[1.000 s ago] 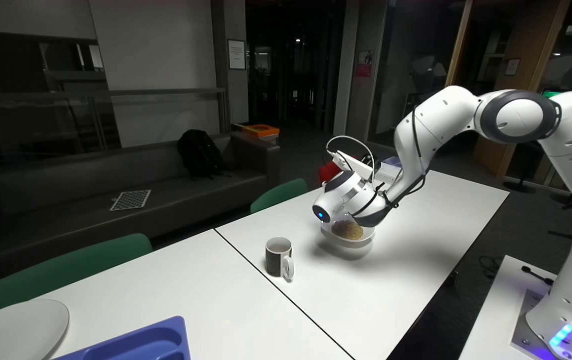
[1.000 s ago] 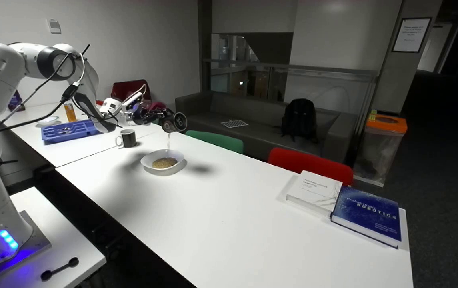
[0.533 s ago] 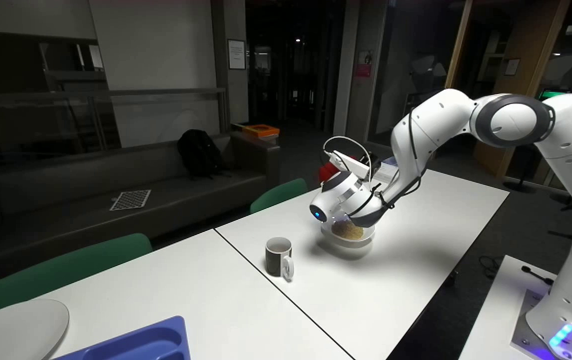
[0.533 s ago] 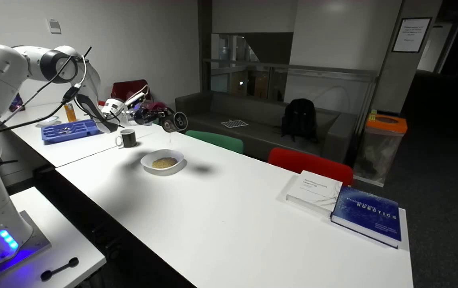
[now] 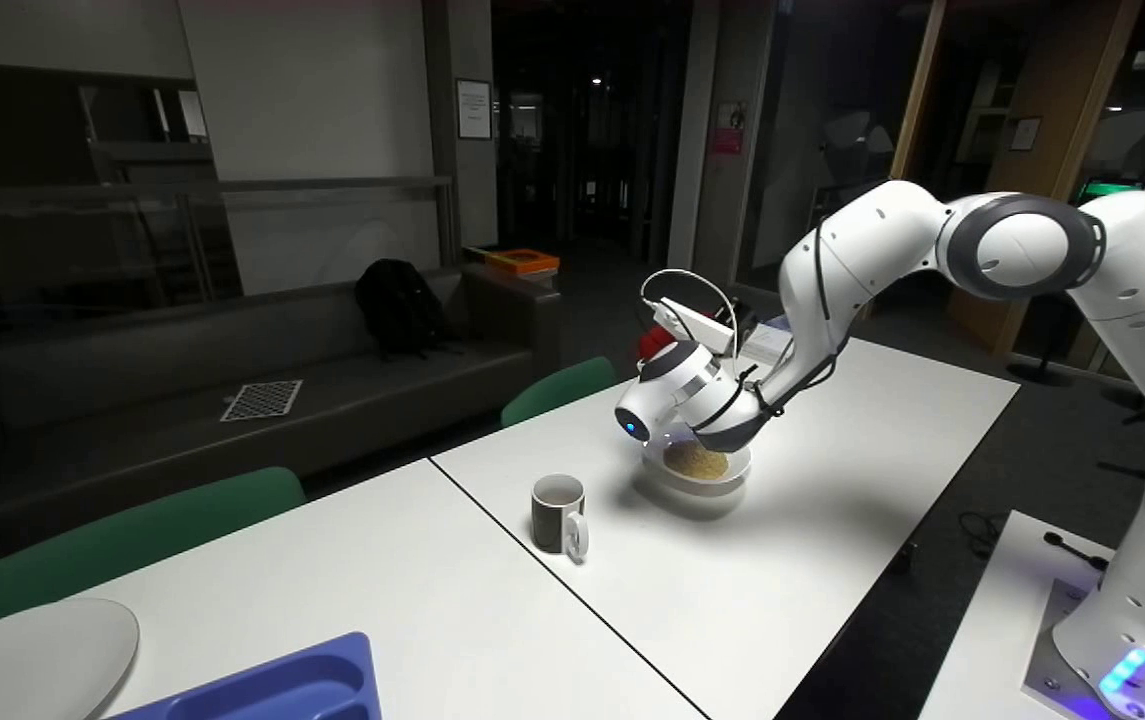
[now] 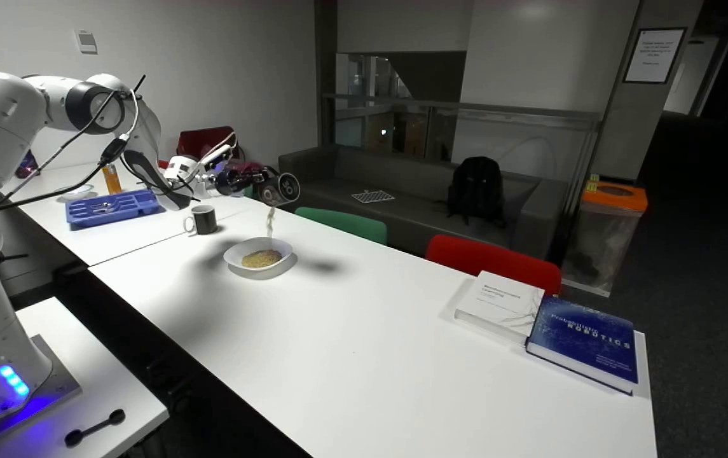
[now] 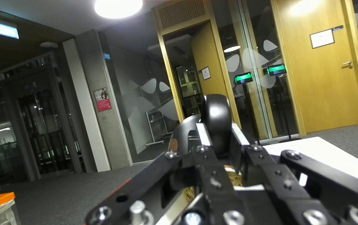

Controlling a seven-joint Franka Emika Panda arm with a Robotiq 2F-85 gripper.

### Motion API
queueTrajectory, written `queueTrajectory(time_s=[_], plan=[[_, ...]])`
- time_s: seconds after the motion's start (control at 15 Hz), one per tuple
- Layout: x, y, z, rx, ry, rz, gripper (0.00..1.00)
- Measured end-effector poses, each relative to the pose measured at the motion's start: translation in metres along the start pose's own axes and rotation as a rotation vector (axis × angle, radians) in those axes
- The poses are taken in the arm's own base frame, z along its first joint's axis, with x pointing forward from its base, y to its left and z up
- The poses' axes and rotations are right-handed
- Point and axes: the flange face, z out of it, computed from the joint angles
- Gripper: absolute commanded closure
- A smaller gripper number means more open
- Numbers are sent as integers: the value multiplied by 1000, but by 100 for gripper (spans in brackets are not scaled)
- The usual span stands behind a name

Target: Pour the contents in the black mug on the right onto the white plate

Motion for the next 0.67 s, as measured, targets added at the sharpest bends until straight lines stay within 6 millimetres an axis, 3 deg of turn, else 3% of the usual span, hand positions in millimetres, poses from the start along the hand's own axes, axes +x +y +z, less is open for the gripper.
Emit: queueTrajectory(time_s=[0.67], plan=[[1, -1, 5, 23, -53, -5, 95]])
